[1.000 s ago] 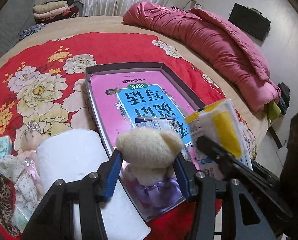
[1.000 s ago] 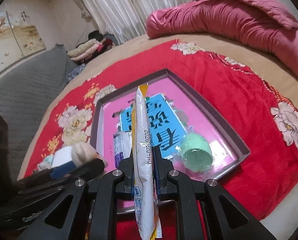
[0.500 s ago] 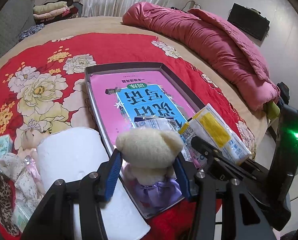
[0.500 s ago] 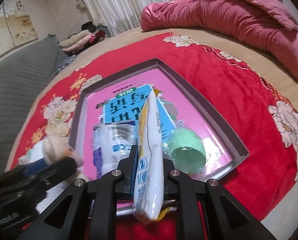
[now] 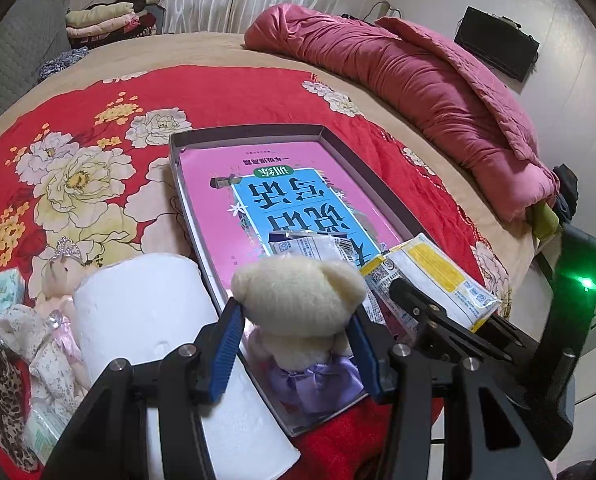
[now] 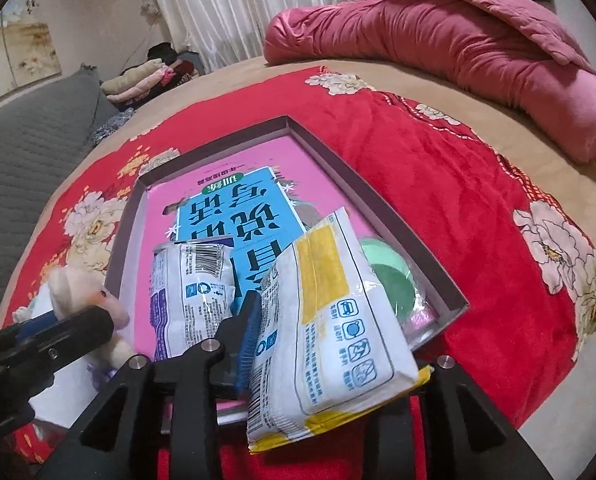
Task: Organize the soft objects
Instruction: 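Open the right tool over the tray while the left tool lowers the teddy bear onto it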
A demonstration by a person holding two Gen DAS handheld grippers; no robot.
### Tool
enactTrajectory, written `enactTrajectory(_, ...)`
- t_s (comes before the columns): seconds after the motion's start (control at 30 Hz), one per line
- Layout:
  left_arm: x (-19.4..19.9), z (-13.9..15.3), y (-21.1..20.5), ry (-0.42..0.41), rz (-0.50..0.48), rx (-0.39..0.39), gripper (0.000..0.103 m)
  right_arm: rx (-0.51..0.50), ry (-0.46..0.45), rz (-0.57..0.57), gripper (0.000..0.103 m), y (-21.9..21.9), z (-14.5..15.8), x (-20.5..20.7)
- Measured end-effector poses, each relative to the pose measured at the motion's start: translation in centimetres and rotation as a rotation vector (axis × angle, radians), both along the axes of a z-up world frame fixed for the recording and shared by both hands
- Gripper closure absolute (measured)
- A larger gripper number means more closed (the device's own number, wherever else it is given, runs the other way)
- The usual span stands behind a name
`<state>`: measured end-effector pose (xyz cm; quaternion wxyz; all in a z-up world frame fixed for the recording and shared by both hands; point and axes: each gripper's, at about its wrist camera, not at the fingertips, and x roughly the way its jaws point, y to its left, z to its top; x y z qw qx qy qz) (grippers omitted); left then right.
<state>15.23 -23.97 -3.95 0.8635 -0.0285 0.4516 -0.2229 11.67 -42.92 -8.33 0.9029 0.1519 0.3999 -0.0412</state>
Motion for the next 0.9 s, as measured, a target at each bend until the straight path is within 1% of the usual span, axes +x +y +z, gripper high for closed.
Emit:
enactTrajectory(0.13,0.0,0.0,0.0,-0.001,0.000,-0.001,0.051,-0.003,-0.022,-0.004,0.056,-0.2,0.8,-0.9)
enactTrajectory(0.2,0.0,0.0,0.0,0.001,-0.002,-0.001,0.051,0.001,-0.034,-0.014,0.053,-0.6,1.4,-1.3)
enactTrajectory(0.37,0.2,0.0,-0.1,0.018,-0.013,-0.001,0.051,0.001,-0.065,-0.052,0.051,-1.6,3.4,-2.3)
enactTrajectory(0.43,0.4,-0.1,-0.4,0.028,-0.015,0.006,0.051,-0.027,-0.076,-0.060,0.050,-1.8,4.6,-2.9)
enactTrajectory(0.53,0.5,-0.2,-0.9,0.035,-0.024,0.020,0.051,-0.089,-0.042,-0.050,0.050,-1.8,5.5,-3.3)
enactTrajectory(0.63,0.4,-0.2,-1.2,0.029,-0.025,0.044,0.050,-0.125,0.009,-0.024,0.050,-1.7,5.5,-3.7)
enactTrajectory(0.7,0.3,-0.2,-1.3,0.026,-0.035,0.039,0.042,-0.136,0.042,-0.001,0.050,-1.6,5.3,-3.9)
enactTrajectory(0.77,0.0,-0.1,-1.4,0.031,-0.058,0.012,0.035,-0.164,0.073,0.008,0.050,-1.3,5.0,-4.3)
enactTrajectory(0.83,-0.2,0.0,-1.2,0.035,-0.066,-0.007,0.034,-0.190,0.102,0.014,0.050,-0.9,4.4,-4.3)
enactTrajectory(0.9,-0.4,0.1,-1.1,0.037,-0.070,-0.007,0.034,-0.185,0.116,0.017,0.050,-0.7,3.8,-4.1)
